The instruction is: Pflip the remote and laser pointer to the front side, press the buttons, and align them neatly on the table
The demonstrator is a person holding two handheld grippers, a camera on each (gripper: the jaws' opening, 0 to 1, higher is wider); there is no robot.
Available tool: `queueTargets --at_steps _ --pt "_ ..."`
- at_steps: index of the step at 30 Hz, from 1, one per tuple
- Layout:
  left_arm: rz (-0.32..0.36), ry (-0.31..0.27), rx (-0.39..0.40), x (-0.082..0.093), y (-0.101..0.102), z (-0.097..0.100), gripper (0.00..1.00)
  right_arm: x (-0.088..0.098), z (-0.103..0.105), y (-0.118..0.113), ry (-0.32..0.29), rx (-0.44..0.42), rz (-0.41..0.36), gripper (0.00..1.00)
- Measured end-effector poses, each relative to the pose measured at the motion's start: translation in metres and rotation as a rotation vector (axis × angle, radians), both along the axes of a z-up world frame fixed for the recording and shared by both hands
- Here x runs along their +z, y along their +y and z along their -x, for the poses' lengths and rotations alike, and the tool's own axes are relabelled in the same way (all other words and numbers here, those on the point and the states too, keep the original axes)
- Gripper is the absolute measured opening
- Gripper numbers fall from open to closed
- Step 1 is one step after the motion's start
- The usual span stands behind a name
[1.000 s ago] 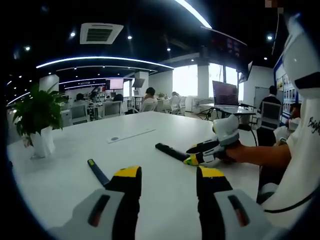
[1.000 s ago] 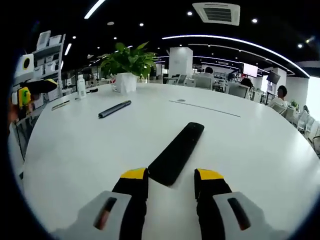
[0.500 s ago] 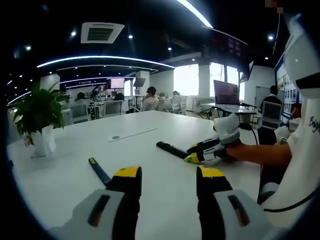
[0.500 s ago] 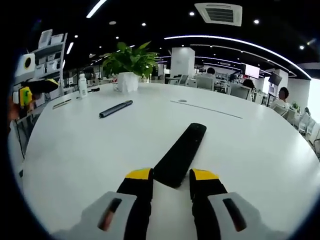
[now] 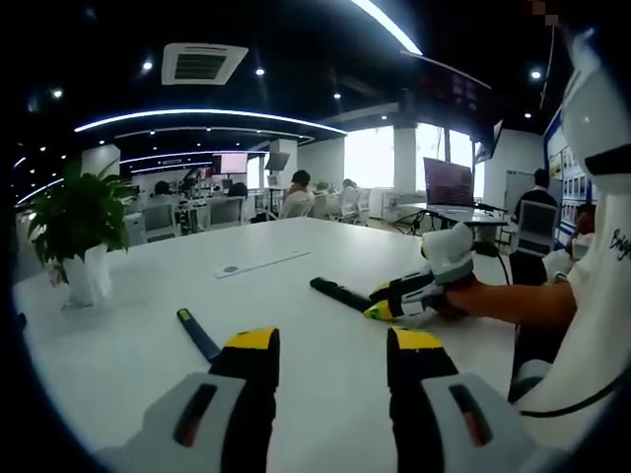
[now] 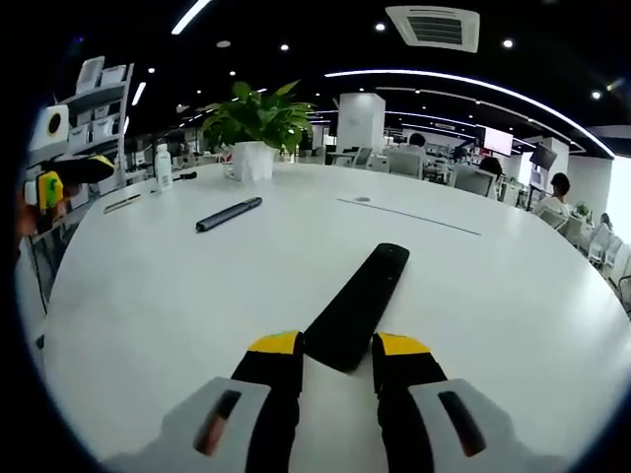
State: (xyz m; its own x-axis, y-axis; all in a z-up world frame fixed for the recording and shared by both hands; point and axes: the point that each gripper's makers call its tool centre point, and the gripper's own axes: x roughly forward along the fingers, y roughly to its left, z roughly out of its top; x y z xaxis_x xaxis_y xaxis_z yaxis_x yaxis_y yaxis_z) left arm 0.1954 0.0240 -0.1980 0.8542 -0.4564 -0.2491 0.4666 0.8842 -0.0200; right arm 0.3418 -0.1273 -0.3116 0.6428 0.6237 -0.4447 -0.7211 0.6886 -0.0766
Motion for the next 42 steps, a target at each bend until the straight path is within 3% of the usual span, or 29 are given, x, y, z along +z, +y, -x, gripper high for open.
queueTargets --at_steps 17,27,38,42 --pt "0.0 0.001 0.004 -0.001 0.001 0.001 0.45 0.001 -0.001 0.003 0.0 -0.008 -0.004 0.32" --pt "-0.001 0.0 0.011 -0.001 0.003 0.001 0.45 0.0 -0.001 0.002 0.014 -0.011 -0.017 0.42" --pt "0.008 0.02 0.03 -0.003 0.006 0.001 0.46 0.015 -0.002 -0.003 -0.004 -0.024 -0.053 0.44" --pt "-0.092 -0.006 0.065 -0.003 0.013 0.0 0.51 0.025 -0.001 -0.007 -0.009 -0.026 -0.083 0.45"
